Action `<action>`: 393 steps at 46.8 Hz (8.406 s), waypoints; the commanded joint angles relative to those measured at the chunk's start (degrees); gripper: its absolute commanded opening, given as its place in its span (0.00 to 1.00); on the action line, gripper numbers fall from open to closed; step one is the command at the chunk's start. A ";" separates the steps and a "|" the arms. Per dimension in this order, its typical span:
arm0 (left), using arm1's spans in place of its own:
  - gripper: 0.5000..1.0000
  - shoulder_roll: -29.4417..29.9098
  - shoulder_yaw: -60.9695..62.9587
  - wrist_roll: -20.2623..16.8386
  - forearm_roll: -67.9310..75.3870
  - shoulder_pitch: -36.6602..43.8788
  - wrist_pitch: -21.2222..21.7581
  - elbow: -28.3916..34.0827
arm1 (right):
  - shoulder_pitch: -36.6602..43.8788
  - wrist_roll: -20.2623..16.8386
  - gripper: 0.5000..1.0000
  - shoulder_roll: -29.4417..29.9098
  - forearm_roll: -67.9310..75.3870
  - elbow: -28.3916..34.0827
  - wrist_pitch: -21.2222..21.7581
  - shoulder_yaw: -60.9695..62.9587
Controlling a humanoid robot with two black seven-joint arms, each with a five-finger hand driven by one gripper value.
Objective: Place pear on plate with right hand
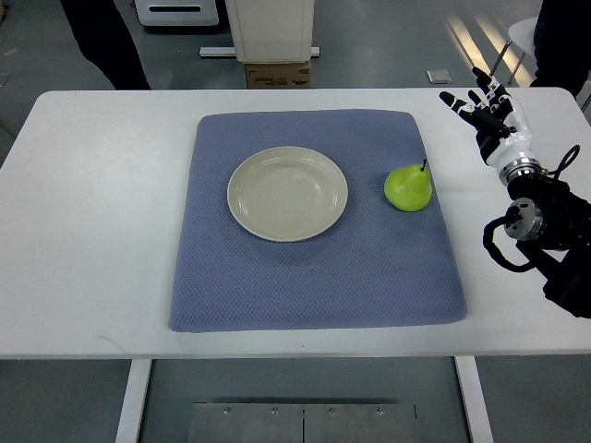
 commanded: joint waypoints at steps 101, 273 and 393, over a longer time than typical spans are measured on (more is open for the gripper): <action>1.00 0.00 0.00 0.00 0.00 0.00 -0.05 0.01 | 6.15 8.19 1.00 -14.24 -19.27 11.60 12.61 -17.58; 1.00 0.00 0.00 0.00 0.00 0.00 -0.05 0.01 | 13.80 8.19 0.00 -4.40 -23.66 1.23 0.14 -36.47; 1.00 0.00 0.00 0.00 0.00 0.00 -0.05 0.01 | 14.50 8.19 0.00 9.84 -23.05 -1.14 8.83 -26.37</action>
